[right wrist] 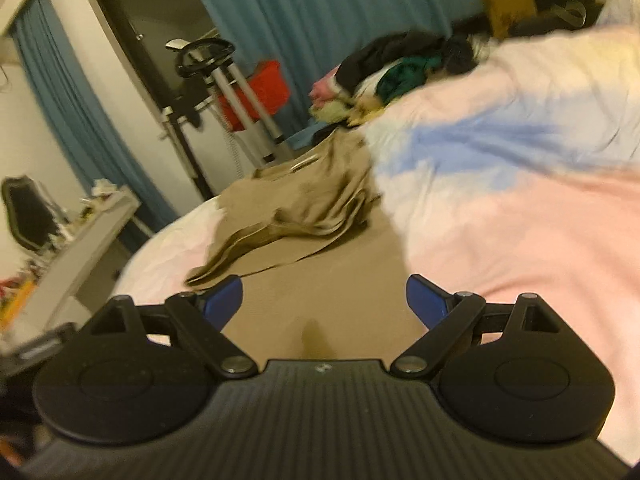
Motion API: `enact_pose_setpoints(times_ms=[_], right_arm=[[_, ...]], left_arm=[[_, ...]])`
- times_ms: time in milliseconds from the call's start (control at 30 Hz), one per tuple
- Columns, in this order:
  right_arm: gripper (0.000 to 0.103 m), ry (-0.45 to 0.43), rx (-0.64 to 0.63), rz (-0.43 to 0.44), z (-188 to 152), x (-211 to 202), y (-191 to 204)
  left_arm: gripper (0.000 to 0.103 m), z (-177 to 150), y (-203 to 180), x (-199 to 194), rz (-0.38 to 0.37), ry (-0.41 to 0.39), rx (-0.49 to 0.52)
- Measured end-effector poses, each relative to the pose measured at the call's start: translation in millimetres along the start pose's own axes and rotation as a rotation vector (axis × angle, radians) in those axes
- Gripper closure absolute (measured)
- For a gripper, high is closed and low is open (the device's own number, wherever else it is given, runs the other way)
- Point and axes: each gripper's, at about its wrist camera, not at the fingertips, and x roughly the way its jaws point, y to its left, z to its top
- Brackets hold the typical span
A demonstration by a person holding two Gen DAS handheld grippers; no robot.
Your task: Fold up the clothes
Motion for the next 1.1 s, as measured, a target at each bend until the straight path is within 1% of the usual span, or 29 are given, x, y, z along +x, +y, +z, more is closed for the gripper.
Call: enact_pose_setpoints(times_ms=[67,167,267,333,367,433,500,567,633,700,733,767,800,833,867,967,1033,1100], right_arm=[[0.013,0.060,0.079,0.051,-3.3,6.1,-4.7],[0.013,0.177,0.236,0.139,-12.9,19.3,-16.0],[0.012,0.259,0.367,0.185,-24.5,31.2,-25.2],[0.012,0.299,0.429,0.210,-31.4,39.2,-30.5],[0.012,0.312,0.454,0.218,-34.2,43.0,-33.3],[0.013,0.308,0.489,0.233,-34.9,49.0,-38.8],[0.013,0.291,0.517,0.239,-35.0,52.9,-44.6],[0.013,0.282,0.555,0.253,-35.6,57.9,-51.0],[0.012,0.281,0.574,0.270,-38.3,62.0,-54.0],[0.010,0.281,0.574,0.289,-38.5,62.3,-53.7],[0.010,0.282,0.570,0.301,-37.8,62.0,-53.2],[0.010,0.291,0.560,0.320,-36.2,62.4,-52.2],[0.010,0.304,0.547,0.349,-35.8,63.9,-48.4],[0.010,0.317,0.533,0.376,-35.5,65.5,-44.6],[0.010,0.328,0.522,0.389,-36.1,67.9,-40.5],[0.010,0.342,0.493,0.404,-36.5,72.0,-32.1],[0.010,0.343,0.523,0.413,-34.8,76.4,-35.3],[0.012,0.323,0.597,0.409,-34.0,78.2,-46.6]], left_arm=[[0.011,0.2,10.5,7.2,-0.011,0.033,-0.065],[0.013,-1.7,25.3,16.2,-0.022,0.059,-0.161],[0.016,-3.0,36.9,22.2,-0.027,0.050,-0.224],[0.017,-3.1,39.8,24.7,-0.040,0.033,-0.241],[0.020,-2.9,40.6,26.1,-0.044,0.024,-0.245],[0.025,-0.8,37.2,30.3,-0.045,0.005,-0.238],[0.040,0.7,34.0,34.6,-0.060,-0.010,-0.216],[0.045,3.1,31.8,40.2,-0.066,-0.023,-0.203],[0.055,5.6,30.0,46.1,-0.066,-0.036,-0.199],[0.066,6.8,30.4,49.8,-0.066,-0.044,-0.211],[0.067,7.1,32.2,50.9,-0.074,-0.048,-0.221],[0.072,7.4,34.9,51.0,-0.092,-0.052,-0.236],[0.080,7.9,37.1,50.6,-0.110,-0.058,-0.250],[0.083,8.3,38.3,49.9,-0.125,-0.064,-0.259],[0.088,8.7,38.0,48.7,-0.137,-0.072,-0.259],[0.092,9.9,36.1,44.6,-0.172,-0.093,-0.255],[0.093,11.3,30.9,40.0,-0.203,-0.099,-0.234],[0.093,11.7,26.8,36.2,-0.235,-0.112,-0.221]])
